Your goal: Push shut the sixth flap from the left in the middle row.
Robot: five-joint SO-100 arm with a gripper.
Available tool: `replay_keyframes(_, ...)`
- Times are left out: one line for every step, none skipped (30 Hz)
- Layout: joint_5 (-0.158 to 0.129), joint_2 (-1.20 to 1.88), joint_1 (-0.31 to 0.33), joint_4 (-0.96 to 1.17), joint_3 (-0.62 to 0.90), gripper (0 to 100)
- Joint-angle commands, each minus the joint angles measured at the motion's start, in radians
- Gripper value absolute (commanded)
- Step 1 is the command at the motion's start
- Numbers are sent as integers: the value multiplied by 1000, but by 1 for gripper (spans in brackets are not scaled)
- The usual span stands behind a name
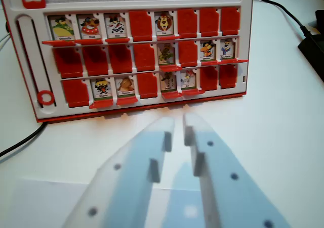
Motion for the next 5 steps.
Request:
replay_keyframes(0,17,-28,20,-12,2)
replay_keyframes(0,18,-29,20,-12,2)
replay_keyframes(-3,23,-32,26,-11,2)
replay_keyframes(-5,31,-34,26,-6,2)
replay_keyframes(-5,38,-38,26,-2,2)
